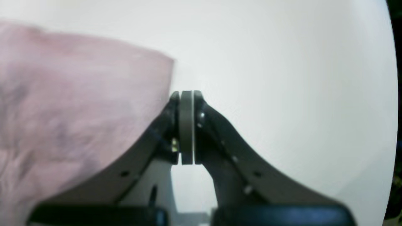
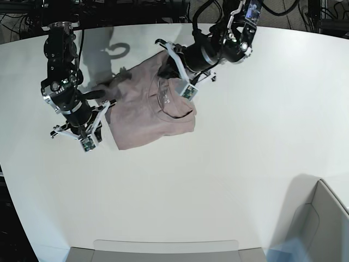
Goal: Fold the T-shirt properly
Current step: 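Grasp the strip end near the right gripper and fold it over the other half, then press the folded bundle flat with the left gripper and slide it aside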
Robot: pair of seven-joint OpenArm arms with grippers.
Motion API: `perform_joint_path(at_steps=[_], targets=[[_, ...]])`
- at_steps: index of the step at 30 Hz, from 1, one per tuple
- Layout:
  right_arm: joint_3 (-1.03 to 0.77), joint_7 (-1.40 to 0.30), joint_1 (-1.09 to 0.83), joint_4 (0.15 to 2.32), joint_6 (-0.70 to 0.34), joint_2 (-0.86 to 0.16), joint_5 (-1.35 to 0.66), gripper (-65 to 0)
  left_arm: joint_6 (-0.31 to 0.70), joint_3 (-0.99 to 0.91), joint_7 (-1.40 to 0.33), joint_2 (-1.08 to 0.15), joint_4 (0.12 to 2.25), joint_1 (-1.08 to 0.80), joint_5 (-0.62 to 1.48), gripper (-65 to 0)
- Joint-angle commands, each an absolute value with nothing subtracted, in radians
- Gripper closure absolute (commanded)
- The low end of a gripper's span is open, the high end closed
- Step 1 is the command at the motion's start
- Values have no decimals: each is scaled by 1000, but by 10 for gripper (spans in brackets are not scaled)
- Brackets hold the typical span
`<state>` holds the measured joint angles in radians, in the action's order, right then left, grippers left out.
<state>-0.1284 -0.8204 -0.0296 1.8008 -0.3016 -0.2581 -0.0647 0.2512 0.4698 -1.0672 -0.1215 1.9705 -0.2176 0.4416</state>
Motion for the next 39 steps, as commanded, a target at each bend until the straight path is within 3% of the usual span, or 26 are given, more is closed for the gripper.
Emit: perform_joint_path(at_steps=[1, 6, 11, 15, 19, 24, 32, 39], targets=[[-128, -799, 4, 1787, -300, -266, -71, 0, 254, 509, -1047, -119, 1962, -193, 407, 0], [-47, -796, 62, 1609, -302, -325, -74, 0, 254, 673, -1047, -113, 1807, -104, 274, 0], [117, -800, 61, 1524, -302, -369, -71, 0, 248, 691, -1047, -114, 1647, -35, 268, 0], [180, -848, -25, 1581, -302, -383, -73, 0, 246, 539, -1032, -113, 1603, -4, 266, 0], [248, -866, -154, 1764, -397, -404, -77, 0, 177, 283, -983, -111, 1609, -1, 272, 0], [248, -868, -248, 1910, -412, -398, -73, 0, 145, 183, -978, -111, 1712, -10, 272, 0], [74, -871, -295, 1948, -412, -328, -77, 0, 140, 185, -920, -108, 1814, -25, 272, 0], [-180, -865, -354, 1965, -412, -268, -77, 0, 145, 213, -803, 24, 1682, 56, 274, 0]])
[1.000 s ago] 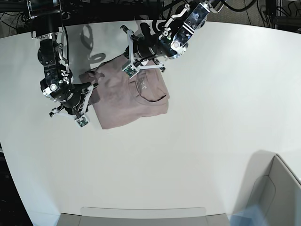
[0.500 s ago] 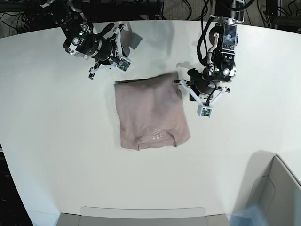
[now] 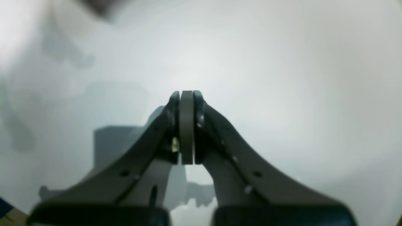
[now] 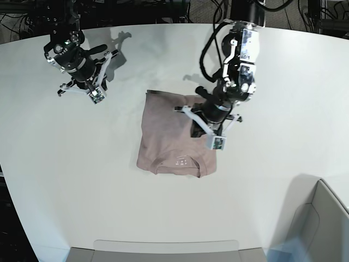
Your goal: Fold the T-shirt properly
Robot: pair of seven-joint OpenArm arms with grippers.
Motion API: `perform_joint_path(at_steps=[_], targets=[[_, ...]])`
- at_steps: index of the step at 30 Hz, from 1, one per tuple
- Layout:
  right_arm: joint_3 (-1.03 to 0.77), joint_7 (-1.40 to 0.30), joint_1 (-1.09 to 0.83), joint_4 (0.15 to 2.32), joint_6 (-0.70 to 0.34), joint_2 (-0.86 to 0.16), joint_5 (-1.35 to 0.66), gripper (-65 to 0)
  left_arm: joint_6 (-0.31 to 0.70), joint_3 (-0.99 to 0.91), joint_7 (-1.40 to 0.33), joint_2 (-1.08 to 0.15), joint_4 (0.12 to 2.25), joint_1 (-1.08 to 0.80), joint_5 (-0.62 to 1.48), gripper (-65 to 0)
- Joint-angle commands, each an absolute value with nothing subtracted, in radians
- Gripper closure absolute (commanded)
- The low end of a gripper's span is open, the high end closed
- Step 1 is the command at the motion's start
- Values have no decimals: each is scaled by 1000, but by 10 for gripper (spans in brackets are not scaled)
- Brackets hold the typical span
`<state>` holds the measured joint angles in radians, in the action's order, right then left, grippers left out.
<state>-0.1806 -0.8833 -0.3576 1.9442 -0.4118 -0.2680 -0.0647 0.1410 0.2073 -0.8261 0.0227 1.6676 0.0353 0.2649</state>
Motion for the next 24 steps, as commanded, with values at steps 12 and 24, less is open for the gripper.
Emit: perform_joint_path(at_steps=[12, 24], targets=[[-318, -865, -443, 1965, -412, -275, -77, 0, 139, 269, -647, 19, 1276, 154, 268, 0], [-309, -869, -458, 1965, -412, -269, -77, 0, 147, 114, -644, -275, 1242, 145, 272, 0]])
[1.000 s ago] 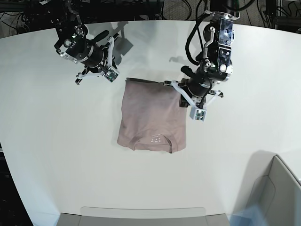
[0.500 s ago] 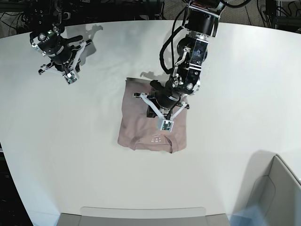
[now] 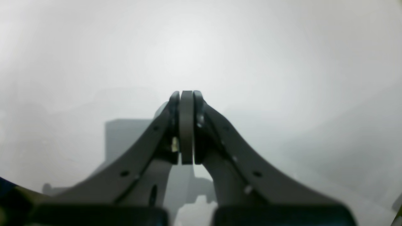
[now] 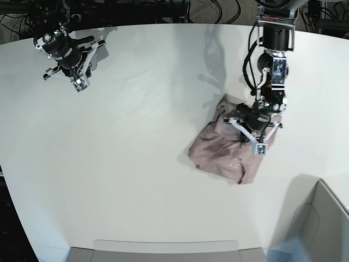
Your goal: Fold the T-shirt properly
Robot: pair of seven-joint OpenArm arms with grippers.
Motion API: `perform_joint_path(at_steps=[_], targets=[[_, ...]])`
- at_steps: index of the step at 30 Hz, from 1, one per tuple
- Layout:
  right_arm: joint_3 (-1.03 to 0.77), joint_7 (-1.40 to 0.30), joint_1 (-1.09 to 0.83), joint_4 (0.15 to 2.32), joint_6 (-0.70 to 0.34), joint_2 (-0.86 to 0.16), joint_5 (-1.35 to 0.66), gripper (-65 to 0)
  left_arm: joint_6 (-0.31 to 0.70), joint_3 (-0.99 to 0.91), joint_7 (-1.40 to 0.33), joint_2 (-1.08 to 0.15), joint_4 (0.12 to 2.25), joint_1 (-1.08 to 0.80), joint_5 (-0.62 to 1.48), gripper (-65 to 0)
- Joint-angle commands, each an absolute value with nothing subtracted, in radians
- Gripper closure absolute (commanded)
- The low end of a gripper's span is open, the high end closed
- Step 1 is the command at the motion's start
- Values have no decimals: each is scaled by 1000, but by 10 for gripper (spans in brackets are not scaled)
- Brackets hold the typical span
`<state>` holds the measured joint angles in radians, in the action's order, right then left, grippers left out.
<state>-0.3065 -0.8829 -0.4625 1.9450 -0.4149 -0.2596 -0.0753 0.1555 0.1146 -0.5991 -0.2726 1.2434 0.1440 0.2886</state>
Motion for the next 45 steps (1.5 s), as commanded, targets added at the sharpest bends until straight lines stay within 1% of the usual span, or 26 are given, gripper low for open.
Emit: perform_joint_path(at_steps=[1, 4, 9, 12, 16, 21, 24, 26, 27, 29, 32, 36, 39, 43, 45], targets=[[-308, -869, -458, 1965, -412, -268, -77, 0, 147, 114, -644, -295, 1242, 145, 272, 0], [-308, -869, -458, 1965, -412, -265, -77, 0, 147, 114, -644, -341, 1242, 145, 274, 0], [-309, -871, -472, 2005, -417, -246, -77, 0, 147, 94, -644, -366, 1299, 134, 274, 0], [-306, -865, -498, 2060, -418, -246, -77, 0, 147, -4, -676, -357, 1443, 71, 274, 0], [-308, -865, -549, 2068, -418, -269, -77, 0, 147, -102, -794, -303, 1715, -27, 274, 0], [-311, -852, -688, 2071, -418, -298, -77, 0, 147, -148, -883, -260, 1965, -211, 269, 0], [-314, -774, -803, 2071, -418, -298, -77, 0, 145, -151, -885, -259, 2048, -351, 268, 0], [-311, -717, -900, 2071, -418, -309, -77, 0, 140, -157, -883, -263, 2049, -435, 268, 0], [-311, -697, -944, 2071, -417, -332, -77, 0, 140, -173, -883, -265, 2049, -472, 268, 0], [-308, -684, -1013, 2071, -415, -374, -77, 0, 140, -206, -883, -260, 2049, -533, 268, 0], [-309, -679, -1102, 2069, -415, -398, -77, 0, 140, -265, -875, -260, 2049, -653, 268, 0], [-305, -682, -1173, 2066, -414, -414, -76, 0, 140, -321, -783, -260, 2048, -826, 266, 0], [-305, -684, -1207, 2063, -414, -426, -71, 0, 140, -323, -759, -257, 2031, -931, 266, 0], [-278, -680, -1201, 1977, -414, -487, -71, 0, 140, -323, -750, -216, 1906, -958, 266, 0], [-231, -679, -1159, 1890, -414, -530, -71, 0, 140, -321, -717, -213, 1758, -921, 266, 0]])
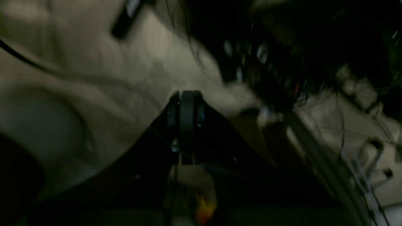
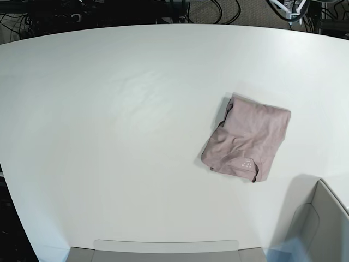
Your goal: Fold the T-shirt properly
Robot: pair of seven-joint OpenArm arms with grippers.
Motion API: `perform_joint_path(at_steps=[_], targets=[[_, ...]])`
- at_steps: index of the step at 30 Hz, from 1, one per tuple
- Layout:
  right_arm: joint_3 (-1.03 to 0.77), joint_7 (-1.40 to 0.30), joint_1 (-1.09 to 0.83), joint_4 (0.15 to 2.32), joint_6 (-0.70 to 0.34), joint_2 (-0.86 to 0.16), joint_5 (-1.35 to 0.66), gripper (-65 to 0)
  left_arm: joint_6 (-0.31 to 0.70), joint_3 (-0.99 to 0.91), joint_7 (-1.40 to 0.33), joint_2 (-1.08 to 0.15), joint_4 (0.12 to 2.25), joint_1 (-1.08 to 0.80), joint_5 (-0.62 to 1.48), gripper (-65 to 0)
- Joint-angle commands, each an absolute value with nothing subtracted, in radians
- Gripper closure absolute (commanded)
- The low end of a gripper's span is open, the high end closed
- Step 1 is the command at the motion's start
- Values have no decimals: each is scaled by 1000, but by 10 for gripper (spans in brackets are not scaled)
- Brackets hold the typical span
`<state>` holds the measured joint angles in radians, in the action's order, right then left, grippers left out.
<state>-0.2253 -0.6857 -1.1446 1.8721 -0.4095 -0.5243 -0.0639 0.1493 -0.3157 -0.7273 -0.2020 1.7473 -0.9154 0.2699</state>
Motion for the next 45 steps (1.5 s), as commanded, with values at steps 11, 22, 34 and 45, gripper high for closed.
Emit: perform_joint_path(at_steps=[11, 22, 34, 45], targets=[[148, -544, -814, 1400, -410, -598, -68, 0, 139, -119, -542, -245, 1067, -651, 266, 0], [493, -242, -378, 769, -410, -533, -68, 0, 139, 12, -186, -219, 489, -366, 266, 0], [664, -133, -239, 484, -410, -430, -68, 0, 139, 10, 42, -163, 243, -248, 266, 0], [782, -130, -102, 124, -410, -225, -70, 0, 140, 10, 48, -120, 228, -242, 266, 0]])
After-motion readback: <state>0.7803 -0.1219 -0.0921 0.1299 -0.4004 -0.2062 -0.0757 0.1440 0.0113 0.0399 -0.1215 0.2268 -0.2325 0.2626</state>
